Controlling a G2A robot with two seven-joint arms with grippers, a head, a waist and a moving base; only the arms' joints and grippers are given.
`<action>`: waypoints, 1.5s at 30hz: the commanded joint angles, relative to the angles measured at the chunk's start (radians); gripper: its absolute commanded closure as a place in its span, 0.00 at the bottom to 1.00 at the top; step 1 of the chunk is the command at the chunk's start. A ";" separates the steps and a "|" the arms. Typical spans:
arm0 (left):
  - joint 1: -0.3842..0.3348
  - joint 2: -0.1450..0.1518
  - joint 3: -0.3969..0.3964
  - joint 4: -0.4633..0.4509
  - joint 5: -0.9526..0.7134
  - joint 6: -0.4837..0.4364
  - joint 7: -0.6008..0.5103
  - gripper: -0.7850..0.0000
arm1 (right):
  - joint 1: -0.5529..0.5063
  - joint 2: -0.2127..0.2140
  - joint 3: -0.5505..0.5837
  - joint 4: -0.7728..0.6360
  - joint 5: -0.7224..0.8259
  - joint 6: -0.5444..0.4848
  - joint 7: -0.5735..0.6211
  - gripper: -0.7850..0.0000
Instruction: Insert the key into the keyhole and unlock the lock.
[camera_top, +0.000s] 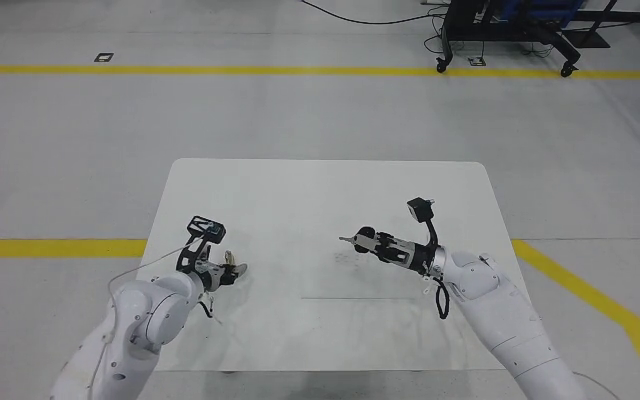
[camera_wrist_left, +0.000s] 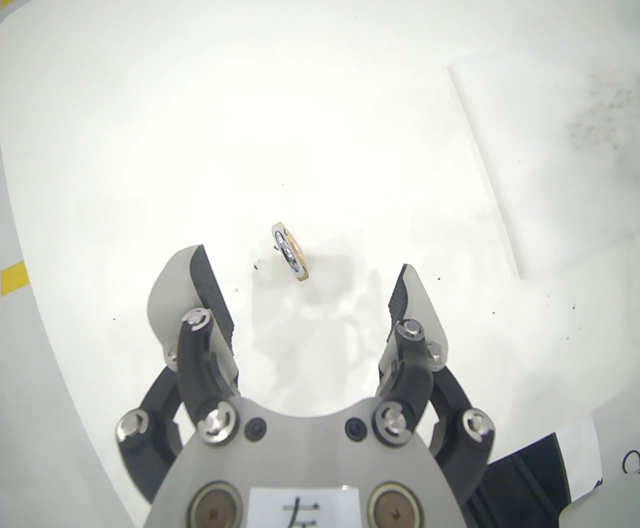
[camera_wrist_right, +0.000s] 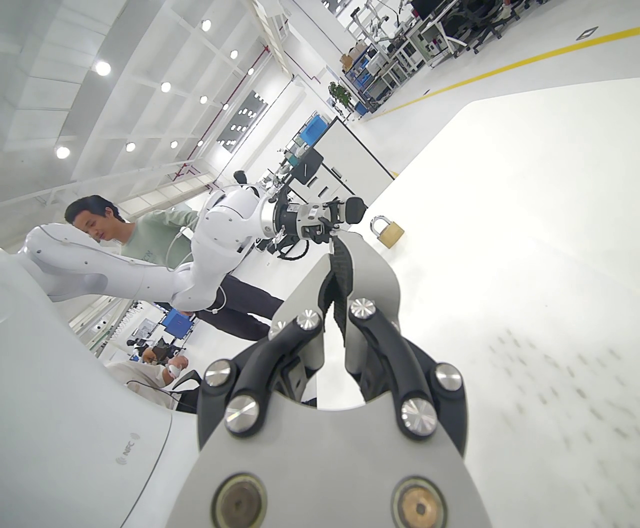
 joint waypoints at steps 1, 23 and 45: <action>-0.006 -0.002 0.008 0.006 0.005 0.005 -0.002 0.20 | 0.000 0.000 0.000 0.000 0.000 0.000 0.000 1.00; -0.070 -0.025 0.052 0.087 0.020 0.032 0.002 0.60 | 0.000 0.000 0.000 0.000 0.000 0.000 0.000 1.00; -0.081 -0.040 0.063 0.100 0.042 0.032 0.000 0.81 | 0.000 0.000 0.000 0.000 0.000 0.000 0.000 1.00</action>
